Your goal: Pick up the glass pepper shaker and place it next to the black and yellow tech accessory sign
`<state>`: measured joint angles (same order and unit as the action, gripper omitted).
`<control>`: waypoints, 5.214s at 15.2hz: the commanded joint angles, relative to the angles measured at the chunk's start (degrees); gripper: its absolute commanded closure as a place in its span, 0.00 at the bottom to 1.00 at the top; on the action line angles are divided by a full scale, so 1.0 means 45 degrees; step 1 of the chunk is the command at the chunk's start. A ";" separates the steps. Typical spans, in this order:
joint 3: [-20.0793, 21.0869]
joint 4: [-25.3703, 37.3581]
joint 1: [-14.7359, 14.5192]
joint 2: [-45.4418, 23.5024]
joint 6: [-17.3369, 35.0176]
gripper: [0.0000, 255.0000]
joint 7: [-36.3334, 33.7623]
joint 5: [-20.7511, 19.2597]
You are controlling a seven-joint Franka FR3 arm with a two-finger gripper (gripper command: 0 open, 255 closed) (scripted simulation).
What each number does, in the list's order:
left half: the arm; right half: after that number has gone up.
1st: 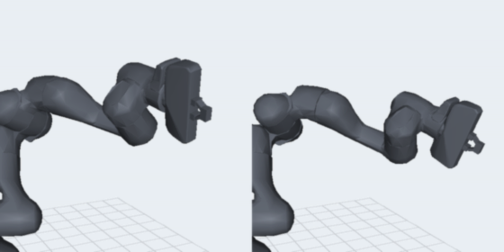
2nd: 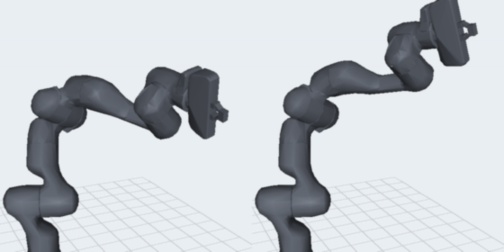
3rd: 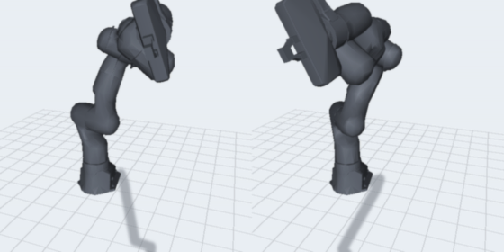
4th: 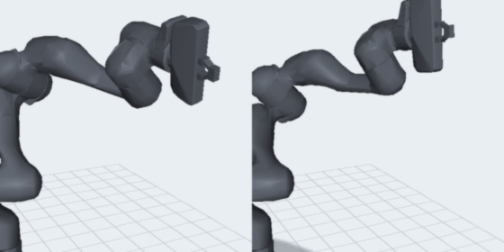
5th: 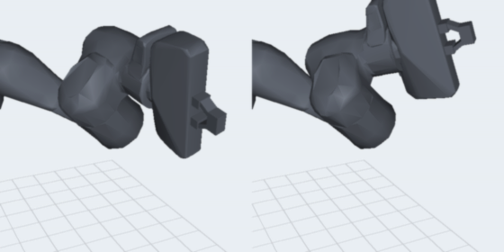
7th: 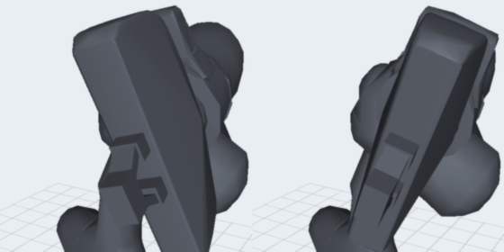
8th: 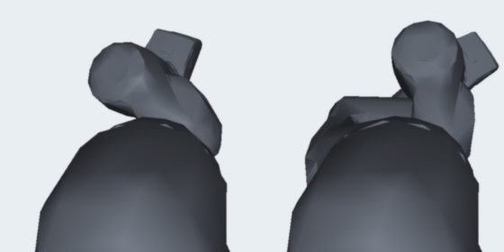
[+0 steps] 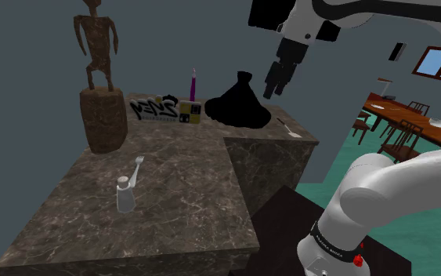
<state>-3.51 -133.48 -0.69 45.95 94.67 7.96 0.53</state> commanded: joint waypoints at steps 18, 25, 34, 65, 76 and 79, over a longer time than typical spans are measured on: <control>0.4830 0.0568 -0.0781 -0.4372 0.3304 0.00 -0.5584 0.1130; 0.6646 0.2229 -0.0772 -0.7467 0.4265 0.00 -0.8232 0.0234; 0.7937 0.5672 -0.1594 -1.2418 0.4364 0.00 -1.2031 -0.2553; 0.7491 0.7909 -0.3056 -1.6033 0.4738 1.00 -1.3965 -0.4496; 0.7732 0.8843 -0.2963 -1.5326 0.3219 1.00 -1.3553 -0.3994; 0.7780 0.9169 -0.2960 -1.5184 0.2779 1.00 -1.3455 -0.3889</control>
<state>31.40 -92.89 -13.91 -22.53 107.99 -52.65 -17.12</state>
